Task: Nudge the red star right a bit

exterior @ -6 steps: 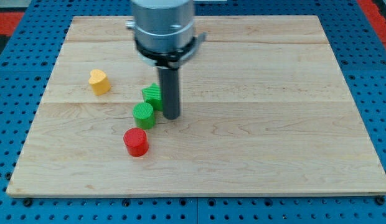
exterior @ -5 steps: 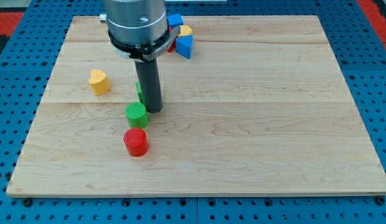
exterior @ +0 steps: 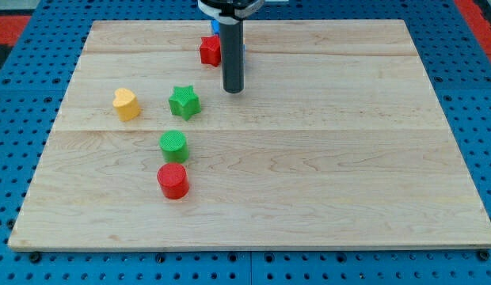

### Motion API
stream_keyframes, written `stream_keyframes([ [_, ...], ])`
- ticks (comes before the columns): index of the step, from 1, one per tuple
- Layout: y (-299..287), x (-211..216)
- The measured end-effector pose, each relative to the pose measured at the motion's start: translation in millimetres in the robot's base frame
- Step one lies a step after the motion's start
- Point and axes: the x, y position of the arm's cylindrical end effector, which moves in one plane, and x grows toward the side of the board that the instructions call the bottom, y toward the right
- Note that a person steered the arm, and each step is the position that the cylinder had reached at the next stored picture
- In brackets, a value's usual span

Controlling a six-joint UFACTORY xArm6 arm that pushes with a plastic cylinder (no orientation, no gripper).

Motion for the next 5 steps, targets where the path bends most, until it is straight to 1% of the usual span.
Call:
stream_keyframes([
  [1, -51, -8],
  [2, -138, -41],
  [3, -141, -95],
  [4, -80, -98],
  [5, -52, -98],
])
